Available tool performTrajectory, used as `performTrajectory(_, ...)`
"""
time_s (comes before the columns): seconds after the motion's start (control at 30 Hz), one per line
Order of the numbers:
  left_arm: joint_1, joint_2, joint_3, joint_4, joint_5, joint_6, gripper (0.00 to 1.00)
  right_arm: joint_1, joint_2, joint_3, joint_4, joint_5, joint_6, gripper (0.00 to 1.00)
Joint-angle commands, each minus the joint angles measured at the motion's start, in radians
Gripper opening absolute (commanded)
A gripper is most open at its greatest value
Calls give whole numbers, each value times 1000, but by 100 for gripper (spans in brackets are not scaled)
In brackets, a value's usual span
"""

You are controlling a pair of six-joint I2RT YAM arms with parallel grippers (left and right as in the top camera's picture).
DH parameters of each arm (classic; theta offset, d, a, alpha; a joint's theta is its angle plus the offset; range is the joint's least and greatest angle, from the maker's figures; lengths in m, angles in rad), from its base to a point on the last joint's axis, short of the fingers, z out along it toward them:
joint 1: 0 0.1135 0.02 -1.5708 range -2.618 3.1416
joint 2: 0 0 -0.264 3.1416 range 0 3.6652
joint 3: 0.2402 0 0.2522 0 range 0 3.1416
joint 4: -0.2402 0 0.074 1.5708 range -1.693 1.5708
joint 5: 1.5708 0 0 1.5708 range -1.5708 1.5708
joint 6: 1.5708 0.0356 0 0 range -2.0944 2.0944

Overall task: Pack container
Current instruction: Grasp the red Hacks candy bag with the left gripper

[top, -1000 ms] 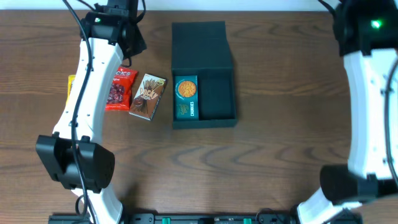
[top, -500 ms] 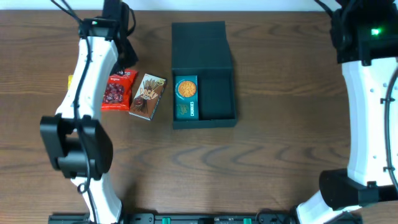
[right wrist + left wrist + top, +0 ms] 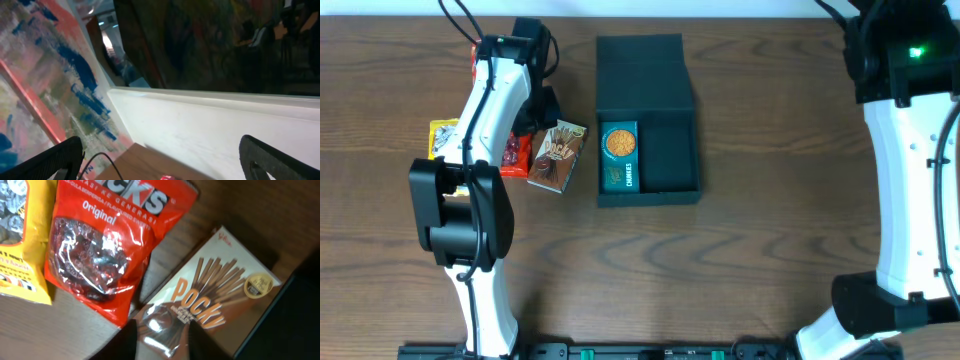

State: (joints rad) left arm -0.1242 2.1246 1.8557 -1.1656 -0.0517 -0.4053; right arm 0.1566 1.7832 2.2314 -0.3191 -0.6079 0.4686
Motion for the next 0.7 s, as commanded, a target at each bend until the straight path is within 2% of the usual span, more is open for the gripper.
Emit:
performTrajectory(0.0,3,11,-5,-45,-7,-10,18,9,3,0,-26,34,-78,99)
performTrajectory(0.03,8,11,-5,-64,-8,-26,14,7,3,0,-48,48,-104,99)
performTrajectory(0.23,35,5,-8,-74,-3,-48,14,8,18,-2,-239,89,-343,99)
performTrajectory(0.47,117,1,-22,-74,14,-46,17,-2,121,-2,-410,45,-405,99)
performTrajectory(0.57,175,-1,-50,-66,91,-14,17,14,169,-2,-481,0,-449,99)
performTrajectory(0.67,207,-1,-70,-68,76,13,19,39,212,-2,-554,1,-502,99)
